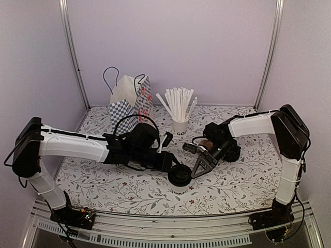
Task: Pack the takeout coffee
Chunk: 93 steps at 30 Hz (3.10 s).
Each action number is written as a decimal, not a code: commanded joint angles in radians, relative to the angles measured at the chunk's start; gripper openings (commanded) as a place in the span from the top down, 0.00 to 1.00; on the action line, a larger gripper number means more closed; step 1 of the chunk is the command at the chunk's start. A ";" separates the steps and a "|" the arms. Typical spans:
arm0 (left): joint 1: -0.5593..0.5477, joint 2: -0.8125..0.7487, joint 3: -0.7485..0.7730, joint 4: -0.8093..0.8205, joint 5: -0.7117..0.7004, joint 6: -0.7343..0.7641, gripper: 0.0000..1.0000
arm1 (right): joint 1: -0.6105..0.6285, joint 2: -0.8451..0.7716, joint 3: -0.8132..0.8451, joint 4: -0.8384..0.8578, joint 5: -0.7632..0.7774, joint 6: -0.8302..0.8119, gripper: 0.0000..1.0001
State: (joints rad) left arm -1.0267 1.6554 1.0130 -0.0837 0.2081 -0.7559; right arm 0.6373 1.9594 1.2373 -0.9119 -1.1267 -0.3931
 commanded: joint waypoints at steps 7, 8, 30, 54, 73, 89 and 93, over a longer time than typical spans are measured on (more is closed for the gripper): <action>-0.010 0.101 -0.128 -0.063 0.021 -0.051 0.57 | 0.004 0.110 -0.003 0.131 0.272 0.075 0.67; -0.012 0.099 -0.132 -0.058 0.025 -0.050 0.58 | 0.004 0.109 -0.003 0.126 0.254 0.062 0.68; -0.016 0.031 -0.024 0.036 0.029 0.152 0.55 | 0.002 -0.071 0.060 -0.040 0.065 -0.158 0.50; -0.070 -0.176 -0.020 -0.088 -0.155 0.075 0.28 | 0.001 -0.100 0.215 -0.036 0.201 -0.157 0.44; -0.100 -0.277 -0.266 0.088 -0.129 -0.237 0.48 | -0.007 -0.058 0.232 -0.040 0.199 -0.108 0.59; -0.043 -0.216 -0.309 0.279 -0.009 -0.246 0.56 | -0.030 -0.065 0.162 -0.044 0.118 -0.104 0.62; -0.038 -0.182 -0.277 0.253 -0.004 -0.230 0.47 | -0.031 -0.073 0.145 -0.058 0.082 -0.134 0.58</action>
State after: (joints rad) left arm -1.0805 1.4342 0.7044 0.1612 0.1833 -1.0019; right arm 0.6121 1.9034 1.4014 -0.9539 -0.9821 -0.4908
